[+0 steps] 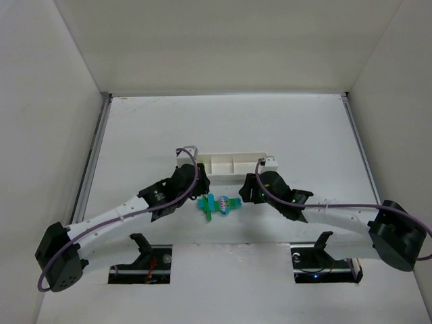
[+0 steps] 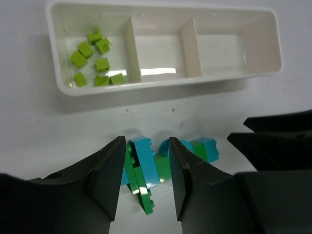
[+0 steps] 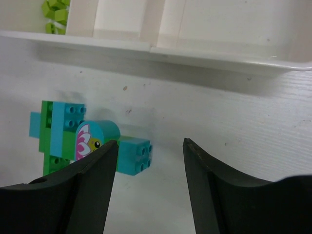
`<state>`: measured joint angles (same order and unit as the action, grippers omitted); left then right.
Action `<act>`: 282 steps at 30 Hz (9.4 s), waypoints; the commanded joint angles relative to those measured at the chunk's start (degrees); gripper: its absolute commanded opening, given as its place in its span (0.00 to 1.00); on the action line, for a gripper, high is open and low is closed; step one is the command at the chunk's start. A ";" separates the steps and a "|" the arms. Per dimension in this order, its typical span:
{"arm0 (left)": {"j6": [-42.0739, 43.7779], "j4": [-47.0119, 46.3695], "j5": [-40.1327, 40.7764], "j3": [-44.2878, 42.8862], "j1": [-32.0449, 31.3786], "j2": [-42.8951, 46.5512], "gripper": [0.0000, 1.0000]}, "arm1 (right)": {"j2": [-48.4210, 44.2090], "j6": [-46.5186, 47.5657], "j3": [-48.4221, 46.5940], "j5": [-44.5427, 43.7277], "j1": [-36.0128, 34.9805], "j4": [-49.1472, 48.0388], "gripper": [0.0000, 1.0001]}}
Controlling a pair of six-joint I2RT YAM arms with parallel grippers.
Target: Sort the legos into containers by color
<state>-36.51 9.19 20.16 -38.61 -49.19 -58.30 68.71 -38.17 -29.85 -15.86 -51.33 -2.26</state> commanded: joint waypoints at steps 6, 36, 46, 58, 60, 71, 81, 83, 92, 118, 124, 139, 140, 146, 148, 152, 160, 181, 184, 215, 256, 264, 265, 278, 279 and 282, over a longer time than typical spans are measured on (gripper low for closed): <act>-3.74 1.97 -1.00 5.47 -1.92 4.24 0.45 | 5.30 0.20 -1.53 6.88 -0.21 -11.44 0.73; -16.14 -1.81 -8.22 14.36 -11.31 -0.05 0.46 | 7.85 -1.64 3.57 4.96 -3.20 -17.07 0.86; -15.17 -0.58 -0.40 10.05 -14.75 -8.31 0.41 | 6.27 -2.08 4.62 4.61 -3.20 -17.07 0.86; -15.69 6.89 5.76 7.76 -17.38 -8.15 0.16 | -1.20 -0.94 5.41 4.52 -3.64 -11.02 0.87; -15.08 8.56 6.55 7.24 -17.47 -6.31 0.15 | -3.22 -0.68 5.24 4.52 -4.34 -9.35 0.87; -0.50 16.20 -3.35 2.05 -14.06 2.23 0.13 | -15.09 5.73 4.71 4.35 -14.00 -6.27 0.88; 0.30 15.68 -21.39 1.34 -6.75 3.55 0.13 | -17.03 15.05 2.51 -9.62 -21.66 -3.45 0.96; 0.30 15.42 -21.48 1.34 -7.01 3.55 0.13 | -15.80 14.97 1.90 -9.46 -21.75 -3.36 0.97; -2.77 12.44 -11.13 3.36 -10.00 7.76 0.12 | -16.84 -5.57 2.68 2.74 -9.81 -6.00 1.00; -1.81 -0.57 7.08 7.23 -21.16 9.17 0.13 | -13.52 -20.62 9.10 13.66 -2.76 -21.99 0.92; -1.81 -2.95 7.79 6.97 -23.27 9.26 0.13 | -11.41 -21.68 9.54 13.75 -2.85 -26.30 0.96; -1.98 -4.97 12.61 6.00 -26.17 5.48 0.13 | -10.52 -22.47 9.72 12.69 -3.03 -26.22 0.76; -2.07 -4.89 13.14 6.00 -26.18 5.74 0.13 | -10.44 -22.47 9.89 12.52 -3.03 -26.04 0.77; -2.16 -4.44 13.85 6.18 -25.91 6.80 0.16 | -11.40 -22.30 10.69 11.38 -3.03 -25.77 0.60; -2.16 -4.44 13.85 6.00 -26.26 6.54 0.18 | -11.40 -22.30 10.69 11.37 -3.03 -25.77 0.52; -1.90 -4.97 13.24 5.91 -26.61 6.45 0.24 | -11.75 -22.30 10.77 11.81 -3.03 -26.48 0.38; -1.81 -5.41 11.48 6.62 -25.65 10.83 0.53 | -16.58 -22.12 12.62 13.13 1.45 -25.86 0.33; -23.68 -38.34 -24.72 19.88 7.30 17.35 0.58 | -17.47 -28.70 10.78 35.53 13.75 -31.30 0.33; -26.06 -45.30 -28.59 19.72 10.12 14.37 0.57 | -16.50 -31.43 9.99 38.26 15.25 -33.68 0.32; -27.92 -36.73 -26.33 27.10 8.11 23.93 0.58 | -8.33 -33.99 5.94 29.31 16.31 -40.45 0.33; -30.20 -62.71 13.94 16.46 -15.98 0.82 0.62 | 0.55 -47.52 4.44 3.55 2.86 -53.19 0.33; -30.64 -67.02 12.45 15.76 -14.40 -2.33 0.58 | 1.52 -48.92 4.88 3.73 2.77 -54.51 0.33; -30.90 -67.46 12.01 15.58 -14.31 -2.95 0.57 | 1.60 -49.01 4.97 3.73 2.60 -54.78 0.33; -31.34 -69.04 11.21 15.58 -13.52 -4.01 0.44 | 4.15 -50.86 5.67 3.90 2.33 -57.15 0.33; -31.34 -69.04 11.21 15.58 -13.43 -4.01 0.42 | 4.24 -50.95 5.76 3.90 2.33 -57.15 0.33; -31.43 -69.04 11.21 15.32 -13.34 -4.62 0.38 | 4.50 -51.47 5.94 3.90 2.33 -57.68 0.33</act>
<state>-67.88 -55.40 31.57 -20.93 -62.87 -63.37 72.84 -87.96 -24.27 -12.03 -48.45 -54.02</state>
